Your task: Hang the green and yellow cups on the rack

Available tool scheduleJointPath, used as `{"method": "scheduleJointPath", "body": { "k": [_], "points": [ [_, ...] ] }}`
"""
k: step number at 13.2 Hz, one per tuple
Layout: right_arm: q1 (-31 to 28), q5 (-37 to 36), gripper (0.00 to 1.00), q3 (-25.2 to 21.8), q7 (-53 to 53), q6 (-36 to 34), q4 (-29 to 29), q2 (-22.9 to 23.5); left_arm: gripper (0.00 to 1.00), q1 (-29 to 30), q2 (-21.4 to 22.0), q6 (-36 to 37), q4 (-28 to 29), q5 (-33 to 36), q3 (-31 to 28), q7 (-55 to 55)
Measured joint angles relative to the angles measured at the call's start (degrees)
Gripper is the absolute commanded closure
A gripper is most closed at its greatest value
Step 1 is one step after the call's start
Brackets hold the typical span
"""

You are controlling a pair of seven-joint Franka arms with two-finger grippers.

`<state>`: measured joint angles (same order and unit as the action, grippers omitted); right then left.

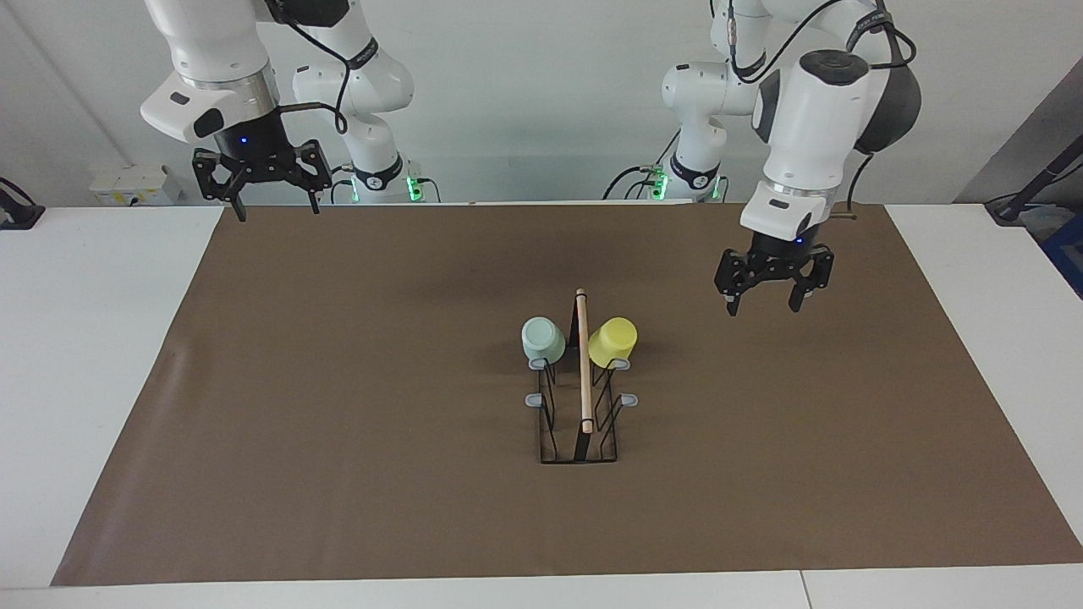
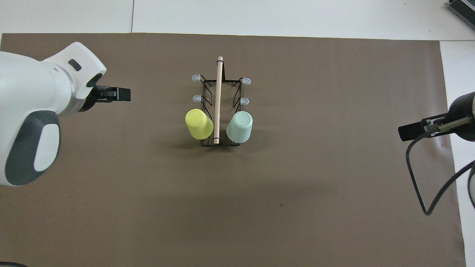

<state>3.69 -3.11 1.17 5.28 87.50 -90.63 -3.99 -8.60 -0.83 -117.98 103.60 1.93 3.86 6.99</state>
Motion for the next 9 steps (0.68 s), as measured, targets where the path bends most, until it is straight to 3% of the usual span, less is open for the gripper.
{"method": "scheduleJointPath", "body": {
  "k": [3, 9],
  "points": [
    [-1.3, 1.7, 0.00, -0.2, -3.1, -2.1, 0.3, 0.1, 0.00, 0.0, 0.8, 9.1, -3.8, -3.5, -4.6, -13.0],
    [-1.9, 2.0, 0.00, -0.3, -4.1, -3.1, -0.5, 0.7, 0.00, 0.0, 0.9, 22.6, -13.1, -3.5, -9.5, -21.2]
  ]
}}
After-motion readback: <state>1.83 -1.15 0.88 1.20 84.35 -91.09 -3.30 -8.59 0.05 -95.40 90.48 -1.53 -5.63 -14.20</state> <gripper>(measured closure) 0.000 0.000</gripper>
